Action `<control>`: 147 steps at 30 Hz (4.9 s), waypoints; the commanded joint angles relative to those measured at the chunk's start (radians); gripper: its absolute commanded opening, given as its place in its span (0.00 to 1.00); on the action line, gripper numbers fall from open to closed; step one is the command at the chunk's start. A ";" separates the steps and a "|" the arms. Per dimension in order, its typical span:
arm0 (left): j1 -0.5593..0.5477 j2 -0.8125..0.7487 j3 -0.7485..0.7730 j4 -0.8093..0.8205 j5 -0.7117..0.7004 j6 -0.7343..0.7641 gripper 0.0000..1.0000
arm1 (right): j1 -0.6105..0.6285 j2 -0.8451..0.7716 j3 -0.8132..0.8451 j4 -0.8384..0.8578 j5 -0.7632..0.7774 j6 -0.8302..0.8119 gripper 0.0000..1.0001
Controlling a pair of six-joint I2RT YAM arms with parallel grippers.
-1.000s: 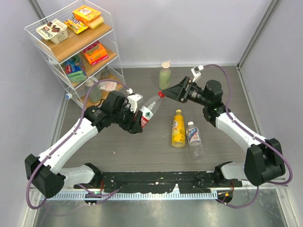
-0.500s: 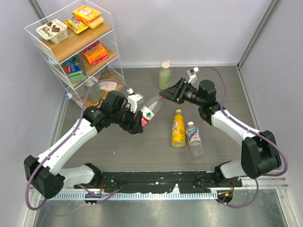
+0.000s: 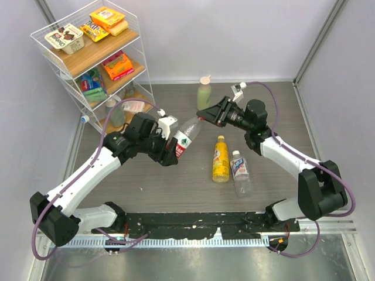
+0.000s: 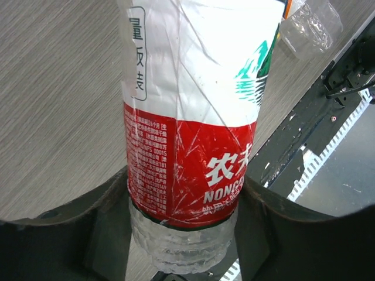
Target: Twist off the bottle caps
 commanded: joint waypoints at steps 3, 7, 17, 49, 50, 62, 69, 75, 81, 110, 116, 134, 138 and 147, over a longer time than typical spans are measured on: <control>-0.005 -0.013 0.005 0.090 0.020 -0.013 0.76 | 0.009 -0.084 -0.027 0.026 0.026 -0.076 0.02; -0.005 0.004 0.029 0.164 0.077 -0.062 0.86 | 0.010 -0.115 -0.045 0.008 0.038 -0.095 0.02; -0.004 0.122 0.055 0.385 0.169 -0.194 0.97 | 0.013 -0.187 -0.085 -0.018 0.060 -0.109 0.02; -0.004 0.054 0.066 0.379 0.560 -0.190 0.30 | 0.012 -0.314 -0.201 0.503 -0.229 -0.057 0.02; -0.005 0.047 0.061 0.396 0.594 -0.201 0.30 | 0.013 -0.313 -0.215 0.541 -0.250 -0.019 0.02; -0.005 0.021 0.044 0.430 0.684 -0.222 0.27 | 0.012 -0.301 -0.238 0.800 -0.269 0.134 0.20; -0.005 0.041 0.077 0.281 0.551 -0.106 0.26 | 0.012 -0.386 -0.179 0.378 -0.151 -0.117 0.91; -0.005 0.028 0.090 0.163 0.393 -0.017 0.26 | 0.013 -0.465 -0.094 -0.068 0.085 -0.332 1.00; -0.005 0.010 0.110 0.037 0.127 0.059 0.26 | 0.012 -0.433 -0.045 -0.199 0.138 -0.346 1.00; -0.023 -0.028 -0.021 0.081 -0.328 0.098 0.25 | 0.013 -0.140 0.030 -0.221 0.041 -0.231 0.99; -0.025 -0.102 -0.091 0.144 -0.353 0.095 0.25 | 0.013 -0.133 0.049 -0.237 0.043 -0.238 0.99; -0.068 -0.130 -0.110 0.135 -0.435 0.085 0.27 | 0.013 -0.233 0.033 -0.313 0.080 -0.253 0.99; -0.088 -0.117 -0.106 0.126 -0.451 0.085 0.27 | 0.013 -0.250 0.033 -0.328 0.084 -0.262 0.99; -0.115 -0.105 -0.106 0.118 -0.481 0.088 0.28 | 0.013 -0.250 0.024 -0.325 0.078 -0.264 1.00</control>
